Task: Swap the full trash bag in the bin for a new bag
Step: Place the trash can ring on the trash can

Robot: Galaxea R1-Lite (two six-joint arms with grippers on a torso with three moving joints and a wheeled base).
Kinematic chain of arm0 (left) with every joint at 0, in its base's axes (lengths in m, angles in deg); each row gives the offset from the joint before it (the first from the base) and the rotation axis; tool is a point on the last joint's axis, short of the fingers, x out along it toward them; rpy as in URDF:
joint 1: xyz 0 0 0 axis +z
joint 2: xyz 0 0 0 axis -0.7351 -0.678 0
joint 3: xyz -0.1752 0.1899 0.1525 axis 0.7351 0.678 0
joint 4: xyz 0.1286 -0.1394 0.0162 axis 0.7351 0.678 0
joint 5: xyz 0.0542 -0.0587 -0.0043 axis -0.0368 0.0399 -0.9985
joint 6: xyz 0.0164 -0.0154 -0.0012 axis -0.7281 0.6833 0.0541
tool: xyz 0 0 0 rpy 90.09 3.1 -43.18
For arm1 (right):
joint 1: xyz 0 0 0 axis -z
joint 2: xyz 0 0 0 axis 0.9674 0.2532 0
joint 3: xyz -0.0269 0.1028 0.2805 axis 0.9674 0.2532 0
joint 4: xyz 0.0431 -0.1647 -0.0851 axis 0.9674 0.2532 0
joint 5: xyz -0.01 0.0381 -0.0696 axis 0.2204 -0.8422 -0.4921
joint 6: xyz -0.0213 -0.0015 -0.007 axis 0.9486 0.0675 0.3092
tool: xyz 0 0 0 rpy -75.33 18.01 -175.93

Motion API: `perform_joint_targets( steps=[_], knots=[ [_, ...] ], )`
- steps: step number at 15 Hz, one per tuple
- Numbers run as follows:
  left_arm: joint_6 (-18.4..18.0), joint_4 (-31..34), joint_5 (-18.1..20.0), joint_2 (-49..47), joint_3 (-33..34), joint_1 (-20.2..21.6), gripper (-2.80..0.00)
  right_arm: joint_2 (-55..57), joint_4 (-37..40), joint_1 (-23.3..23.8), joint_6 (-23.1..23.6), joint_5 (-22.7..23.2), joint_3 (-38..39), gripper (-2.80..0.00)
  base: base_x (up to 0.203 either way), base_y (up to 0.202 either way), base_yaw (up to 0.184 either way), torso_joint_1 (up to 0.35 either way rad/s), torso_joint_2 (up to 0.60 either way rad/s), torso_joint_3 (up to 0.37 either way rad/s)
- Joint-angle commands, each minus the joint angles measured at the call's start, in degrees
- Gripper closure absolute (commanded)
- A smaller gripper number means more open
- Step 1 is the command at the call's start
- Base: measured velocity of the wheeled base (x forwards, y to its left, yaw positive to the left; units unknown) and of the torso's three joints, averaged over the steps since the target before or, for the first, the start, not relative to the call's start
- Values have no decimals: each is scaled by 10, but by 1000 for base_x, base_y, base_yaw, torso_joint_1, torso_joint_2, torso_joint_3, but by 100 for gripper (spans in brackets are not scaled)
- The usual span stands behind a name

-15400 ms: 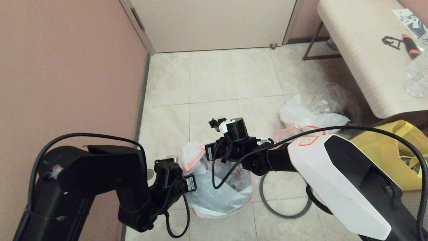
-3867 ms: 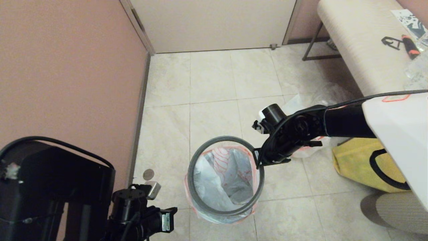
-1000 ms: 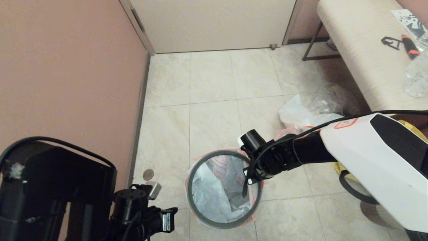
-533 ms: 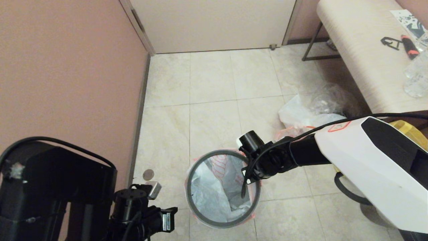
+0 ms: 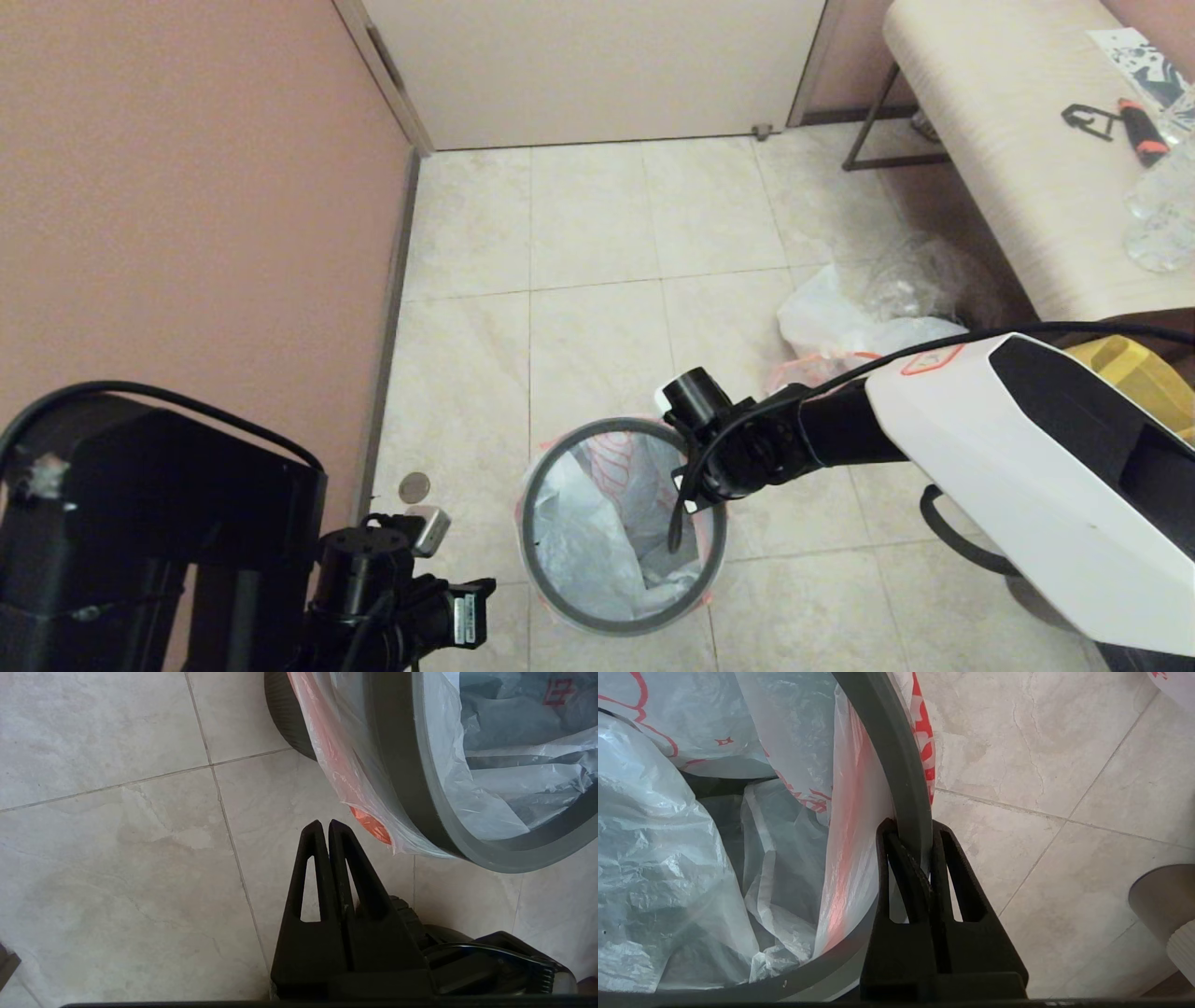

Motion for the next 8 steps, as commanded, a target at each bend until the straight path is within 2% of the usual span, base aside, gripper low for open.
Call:
perform_joint_targets(
  steps=[1, 2, 3, 8],
  knots=[
    [1, -5, 0, 0, 0, 0, 0, 7, -1, -2, 0, -1, -1, 0, 0, 0, 0, 0, 0, 0],
    [1, -5, 0, 0, 0, 0, 0, 6, -1, -3, 0, -1, -1, 0, 0, 0, 0, 0, 0, 0],
    [1, -5, 0, 0, 0, 0, 0, 1, -1, -6, 0, -1, -2, -280, 0, 0, 0, 0, 0, 0],
    [1, -5, 1, 2, 2, 0, 0, -52, 18, -19, -1, 0, 12, -280, 0, 0, 0, 0, 0, 0]
  ],
)
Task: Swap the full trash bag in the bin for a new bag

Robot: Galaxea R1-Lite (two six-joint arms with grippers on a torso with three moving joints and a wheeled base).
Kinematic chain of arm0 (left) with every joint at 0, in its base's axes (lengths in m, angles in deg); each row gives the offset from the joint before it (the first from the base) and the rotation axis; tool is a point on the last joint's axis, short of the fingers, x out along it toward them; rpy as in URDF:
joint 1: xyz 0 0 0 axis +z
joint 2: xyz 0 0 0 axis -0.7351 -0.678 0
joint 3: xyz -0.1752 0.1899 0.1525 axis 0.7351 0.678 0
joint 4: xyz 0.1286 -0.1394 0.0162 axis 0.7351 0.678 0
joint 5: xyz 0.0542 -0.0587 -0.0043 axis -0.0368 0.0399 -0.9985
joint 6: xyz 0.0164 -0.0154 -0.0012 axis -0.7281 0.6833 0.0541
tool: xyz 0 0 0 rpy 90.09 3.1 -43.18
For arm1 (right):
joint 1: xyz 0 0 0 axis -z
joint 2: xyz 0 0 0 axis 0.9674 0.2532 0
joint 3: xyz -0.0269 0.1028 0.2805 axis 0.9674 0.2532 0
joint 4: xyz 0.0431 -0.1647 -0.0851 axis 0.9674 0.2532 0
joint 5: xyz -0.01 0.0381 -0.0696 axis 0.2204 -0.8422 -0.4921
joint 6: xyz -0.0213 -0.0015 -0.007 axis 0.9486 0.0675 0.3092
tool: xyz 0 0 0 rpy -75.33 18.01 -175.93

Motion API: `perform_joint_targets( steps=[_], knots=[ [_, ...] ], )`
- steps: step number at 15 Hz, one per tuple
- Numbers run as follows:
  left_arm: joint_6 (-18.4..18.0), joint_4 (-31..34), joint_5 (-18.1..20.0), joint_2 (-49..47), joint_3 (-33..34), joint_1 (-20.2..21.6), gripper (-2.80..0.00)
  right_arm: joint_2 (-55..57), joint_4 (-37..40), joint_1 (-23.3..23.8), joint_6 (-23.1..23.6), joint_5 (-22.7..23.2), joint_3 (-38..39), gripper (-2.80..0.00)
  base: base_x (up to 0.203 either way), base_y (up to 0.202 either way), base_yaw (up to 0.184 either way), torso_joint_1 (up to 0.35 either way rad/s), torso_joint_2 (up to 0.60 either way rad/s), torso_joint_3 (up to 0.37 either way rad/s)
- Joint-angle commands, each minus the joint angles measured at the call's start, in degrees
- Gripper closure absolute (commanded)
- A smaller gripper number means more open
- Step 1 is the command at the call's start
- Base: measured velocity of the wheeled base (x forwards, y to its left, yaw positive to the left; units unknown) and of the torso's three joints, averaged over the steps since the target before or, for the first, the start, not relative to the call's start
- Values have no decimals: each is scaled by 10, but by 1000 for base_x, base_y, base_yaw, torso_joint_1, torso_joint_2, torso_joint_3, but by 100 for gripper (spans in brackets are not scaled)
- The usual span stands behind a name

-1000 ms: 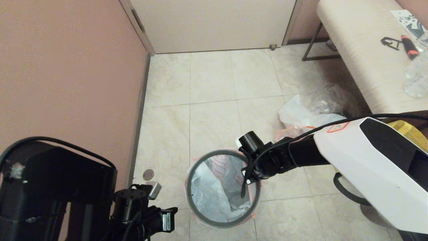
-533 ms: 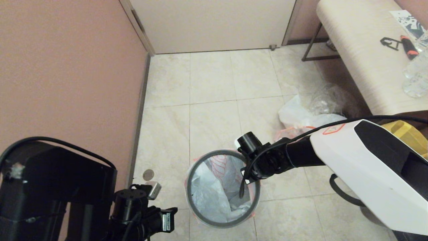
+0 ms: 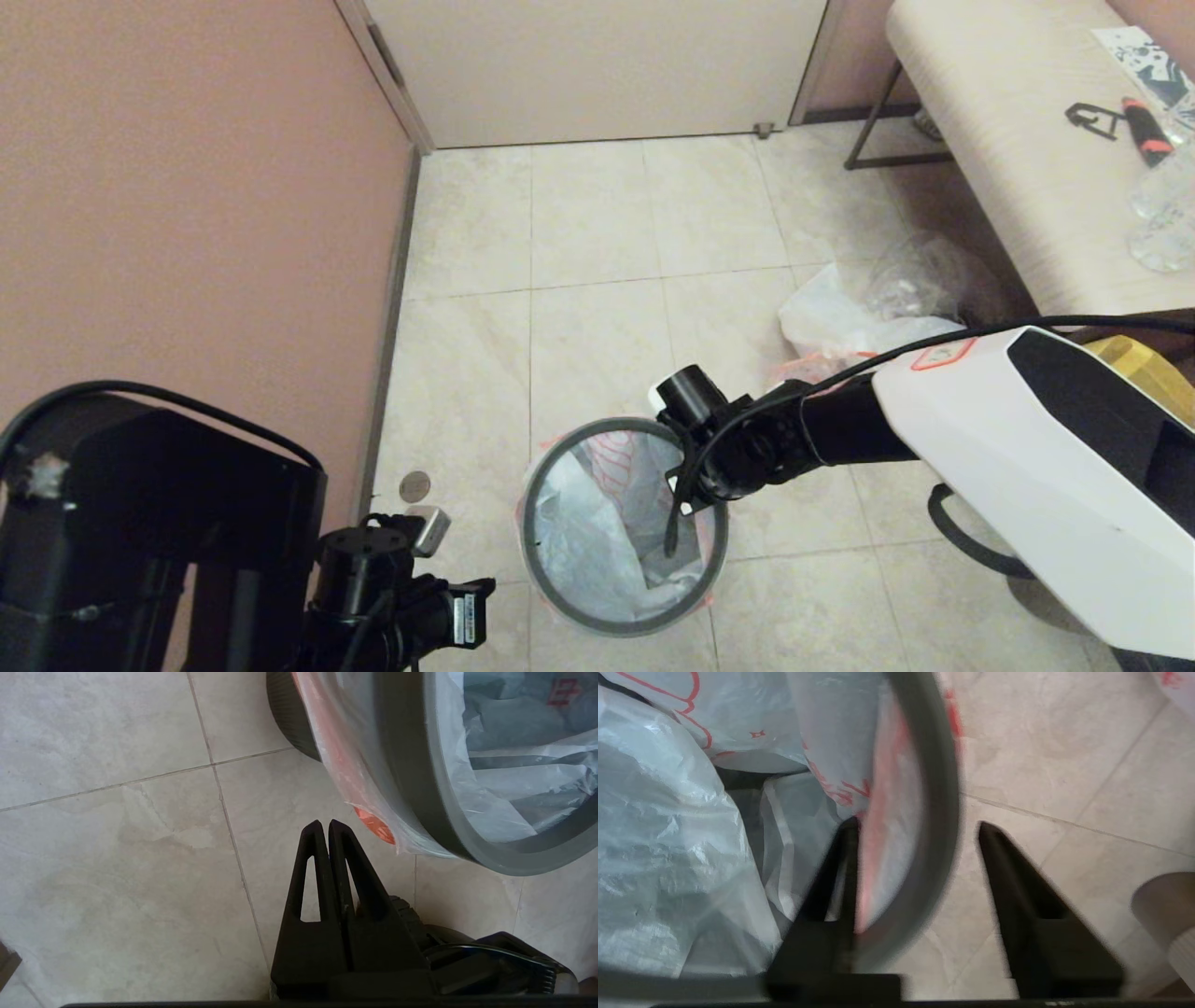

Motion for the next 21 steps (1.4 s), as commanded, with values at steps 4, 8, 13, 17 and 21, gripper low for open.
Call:
perform_joint_targets(
  steps=[4, 8, 13, 17, 21],
  knots=[
    [1, -5, 2, 33, 13, -2, 0, -113, 25, -2, -6, 39, 58, -280, 0, 0, 0, 0, 0, 0],
    [-1, -5, -1, 140, 35, -6, 0, -165, -6, 5, -29, 118, 134, 0, 0, 0, 0, 0, 0, 0],
    [-21, -5, -51, 156, 9, -91, 0, -185, -10, 31, -61, 182, 184, 0, 0, 0, 0, 0, 0, 0],
    [-28, -5, 14, 93, -66, -104, 0, -179, -10, 101, -62, 376, 199, 0, 0, 0, 0, 0, 0, 0],
    [-27, -5, 90, 34, -112, -64, 0, -102, -78, 147, -34, 460, 197, 0, 0, 0, 0, 0, 0, 0]
  ],
)
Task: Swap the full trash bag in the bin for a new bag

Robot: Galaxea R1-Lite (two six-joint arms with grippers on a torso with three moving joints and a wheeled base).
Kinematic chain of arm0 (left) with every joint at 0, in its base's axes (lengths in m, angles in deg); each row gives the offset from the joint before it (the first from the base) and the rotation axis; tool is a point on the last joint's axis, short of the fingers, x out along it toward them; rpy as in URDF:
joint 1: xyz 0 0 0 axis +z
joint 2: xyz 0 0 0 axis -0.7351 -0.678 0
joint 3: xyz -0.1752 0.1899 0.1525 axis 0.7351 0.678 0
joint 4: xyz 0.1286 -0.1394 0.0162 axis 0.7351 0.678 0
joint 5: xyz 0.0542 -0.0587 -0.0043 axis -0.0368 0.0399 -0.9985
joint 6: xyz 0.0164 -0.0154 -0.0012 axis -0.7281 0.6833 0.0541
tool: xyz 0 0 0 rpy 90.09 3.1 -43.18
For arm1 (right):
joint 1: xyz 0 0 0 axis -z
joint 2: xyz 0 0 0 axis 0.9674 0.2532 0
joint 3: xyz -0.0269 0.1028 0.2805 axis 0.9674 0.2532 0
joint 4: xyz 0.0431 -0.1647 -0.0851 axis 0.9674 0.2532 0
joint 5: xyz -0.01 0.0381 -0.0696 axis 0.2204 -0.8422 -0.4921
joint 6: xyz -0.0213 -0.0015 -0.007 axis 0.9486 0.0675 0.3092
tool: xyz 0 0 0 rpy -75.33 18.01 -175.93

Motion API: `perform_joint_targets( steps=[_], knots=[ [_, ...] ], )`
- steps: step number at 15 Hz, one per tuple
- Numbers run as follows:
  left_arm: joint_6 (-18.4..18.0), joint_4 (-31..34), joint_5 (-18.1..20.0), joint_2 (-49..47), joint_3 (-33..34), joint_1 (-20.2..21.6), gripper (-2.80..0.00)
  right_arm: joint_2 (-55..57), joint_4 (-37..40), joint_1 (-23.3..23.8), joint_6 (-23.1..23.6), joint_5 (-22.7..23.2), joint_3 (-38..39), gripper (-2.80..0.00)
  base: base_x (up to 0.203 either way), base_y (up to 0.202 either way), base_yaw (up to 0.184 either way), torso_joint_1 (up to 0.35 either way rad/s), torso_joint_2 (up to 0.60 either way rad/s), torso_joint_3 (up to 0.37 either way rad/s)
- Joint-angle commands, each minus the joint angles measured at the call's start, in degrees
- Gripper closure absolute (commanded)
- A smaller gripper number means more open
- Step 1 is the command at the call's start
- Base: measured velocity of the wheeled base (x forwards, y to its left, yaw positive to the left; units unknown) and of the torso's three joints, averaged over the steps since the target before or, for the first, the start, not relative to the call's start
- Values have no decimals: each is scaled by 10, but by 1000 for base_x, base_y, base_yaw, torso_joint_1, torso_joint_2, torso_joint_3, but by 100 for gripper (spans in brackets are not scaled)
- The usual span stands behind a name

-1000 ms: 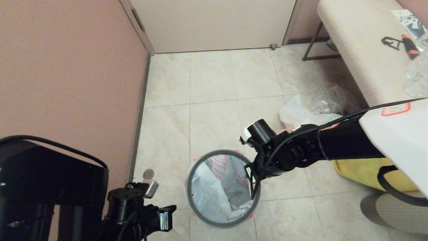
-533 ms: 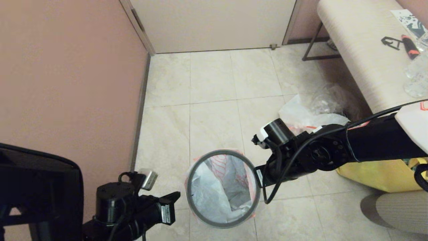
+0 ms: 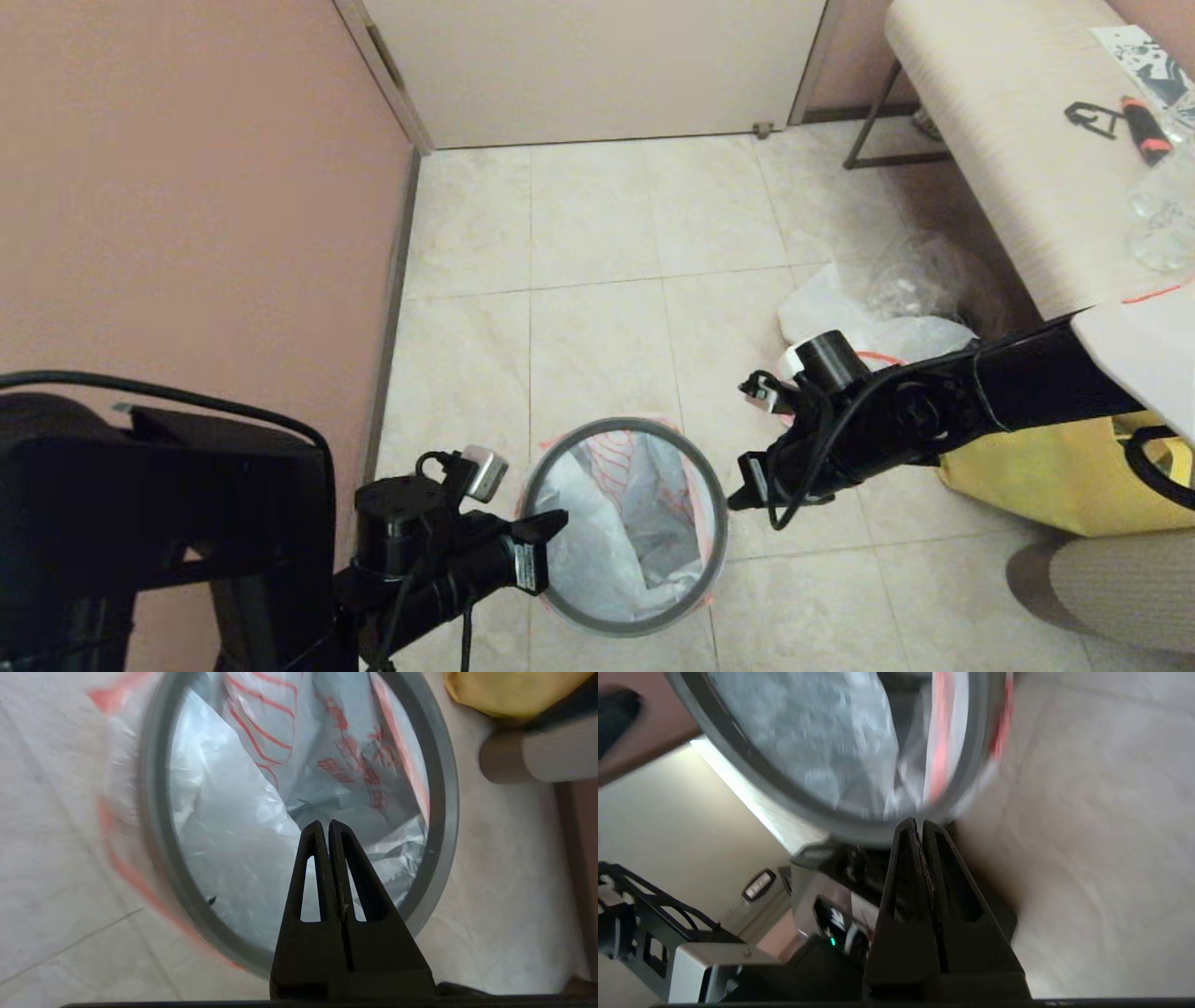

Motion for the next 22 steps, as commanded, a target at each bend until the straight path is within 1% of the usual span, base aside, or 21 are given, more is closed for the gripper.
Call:
perform_joint_targets(
  steps=[1, 2, 4, 5, 6, 8, 10, 12, 13, 14, 16, 20, 22],
  knots=[
    [2, -5, 62, -26, -8, 26, 0, 41, -31, 17, 6, 43, 0, 0, 0, 0, 0, 0, 0, 0],
    [2, -5, 109, -25, -7, 48, 0, 51, -48, 22, 13, 74, 0, 0, 0, 0, 0, 0, 0, 0],
    [2, -5, 218, -28, -4, 96, 0, 74, -63, 25, 24, 88, -4, 0, 0, 0, 0, 0, 0, 0],
    [1, -5, 258, -31, -4, 120, 0, 87, -71, 26, 27, 89, -11, 0, 0, 0, 0, 0, 0, 0],
    [-1, -5, 274, -41, -6, 134, 0, 100, -78, 28, 28, 89, -21, 0, 0, 0, 0, 0, 0, 0],
    [-3, -5, 278, -67, -26, 140, 0, 124, -81, 36, 33, 91, -42, 0, 0, 0, 0, 0, 0, 0],
    [-18, -5, 279, -88, -54, 139, 0, 142, -81, 45, 61, 95, -54, 0, 0, 0, 0, 0, 0, 0],
    [-27, -5, 275, -131, -79, 138, 0, 163, -81, 51, 70, 109, -69, 0, 0, 0, 0, 0, 0, 0],
    [-36, -5, 265, -156, -95, 138, 0, 160, -80, 50, 71, 111, -68, 0, 0, 0, 0, 0, 0, 0],
    [-51, -5, 240, -171, -111, 135, 0, 151, -79, 44, 72, 111, -65, 0, 0, 0, 0, 0, 0, 0],
    [-58, -5, 219, -181, -116, 129, 0, 154, -81, 45, 74, 111, -72, 0, 0, 0, 0, 0, 0, 0],
    [-57, -5, 201, -186, -125, 130, 0, 176, -79, 51, 74, 108, -84, 0, 0, 0, 0, 0, 0, 0],
    [-57, -5, 201, -183, -125, 130, 0, 153, -76, 49, 73, 107, -75, 0, 0, 0, 0, 0, 0, 0]
  ],
)
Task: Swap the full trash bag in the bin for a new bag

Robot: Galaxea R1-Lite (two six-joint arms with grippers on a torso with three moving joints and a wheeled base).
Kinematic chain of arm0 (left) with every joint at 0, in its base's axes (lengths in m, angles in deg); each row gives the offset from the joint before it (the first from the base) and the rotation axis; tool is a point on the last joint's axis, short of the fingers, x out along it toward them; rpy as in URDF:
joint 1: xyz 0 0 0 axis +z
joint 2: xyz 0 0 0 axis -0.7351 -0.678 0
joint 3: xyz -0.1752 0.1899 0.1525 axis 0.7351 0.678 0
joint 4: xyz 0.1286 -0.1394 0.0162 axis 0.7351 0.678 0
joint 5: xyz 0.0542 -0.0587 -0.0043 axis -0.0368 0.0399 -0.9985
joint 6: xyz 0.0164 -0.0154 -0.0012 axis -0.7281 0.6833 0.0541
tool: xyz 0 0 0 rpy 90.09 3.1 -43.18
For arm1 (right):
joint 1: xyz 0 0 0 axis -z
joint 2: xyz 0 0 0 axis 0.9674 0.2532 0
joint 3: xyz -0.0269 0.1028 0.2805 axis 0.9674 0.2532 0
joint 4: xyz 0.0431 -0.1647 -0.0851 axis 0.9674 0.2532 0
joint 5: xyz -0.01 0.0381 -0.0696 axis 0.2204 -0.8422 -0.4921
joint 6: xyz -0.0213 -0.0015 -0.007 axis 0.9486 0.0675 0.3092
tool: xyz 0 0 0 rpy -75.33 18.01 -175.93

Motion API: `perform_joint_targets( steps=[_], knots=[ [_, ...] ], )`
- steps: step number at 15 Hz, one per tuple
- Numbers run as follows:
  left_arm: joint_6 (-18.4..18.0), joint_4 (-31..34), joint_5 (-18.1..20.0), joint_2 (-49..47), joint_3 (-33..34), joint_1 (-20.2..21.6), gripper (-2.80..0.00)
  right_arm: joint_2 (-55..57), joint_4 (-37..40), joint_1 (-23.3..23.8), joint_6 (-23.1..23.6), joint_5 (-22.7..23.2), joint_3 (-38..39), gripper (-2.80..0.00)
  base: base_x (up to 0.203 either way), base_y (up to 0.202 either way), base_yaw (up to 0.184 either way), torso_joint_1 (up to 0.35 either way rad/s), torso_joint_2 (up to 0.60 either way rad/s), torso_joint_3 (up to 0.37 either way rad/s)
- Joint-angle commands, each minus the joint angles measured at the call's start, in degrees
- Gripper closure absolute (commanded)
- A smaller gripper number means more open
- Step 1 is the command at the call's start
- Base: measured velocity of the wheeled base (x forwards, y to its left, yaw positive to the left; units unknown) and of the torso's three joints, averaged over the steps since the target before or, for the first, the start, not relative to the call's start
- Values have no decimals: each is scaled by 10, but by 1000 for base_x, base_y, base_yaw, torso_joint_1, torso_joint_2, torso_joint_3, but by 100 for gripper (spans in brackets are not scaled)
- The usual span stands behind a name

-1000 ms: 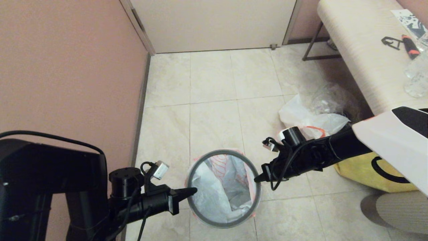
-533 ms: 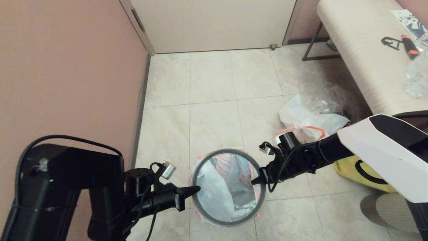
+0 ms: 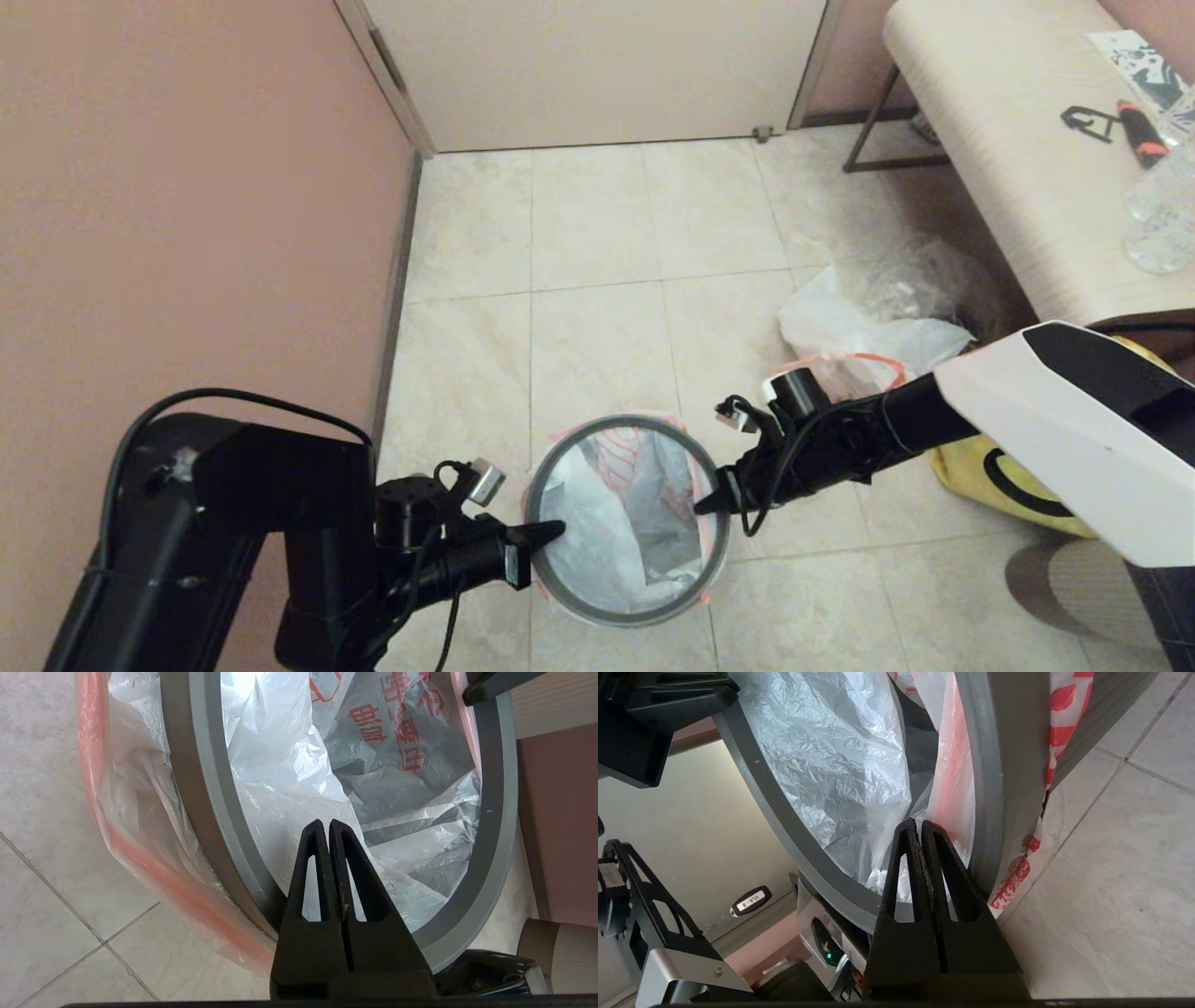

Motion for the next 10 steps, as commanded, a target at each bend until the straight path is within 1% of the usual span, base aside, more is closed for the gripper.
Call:
perform_joint_targets(
  steps=[1, 3, 6, 8, 10],
  knots=[
    [1, -2, -1, 0, 2, 0, 0, -21, 2, -3, -1, -3, 9, 0, 0, 0, 0, 0, 0, 0],
    [1, -2, 1, 15, 10, 4, 0, -62, 9, -9, -2, -20, 20, 0, 0, 0, 0, 0, 0, 0],
    [5, -2, -2, 77, 35, 1, 0, -149, 25, -29, -3, -65, 58, 0, 0, 0, 0, 0, 0, 0],
    [4, -2, -27, 131, 59, -14, 0, -218, 34, -45, -4, -110, 84, 0, 0, 0, 0, 0, 0, 0],
    [4, -2, -70, 200, 72, -28, 0, -290, 48, -51, -11, -157, 99, 0, 0, 0, 0, 0, 0, 0]
  ],
)
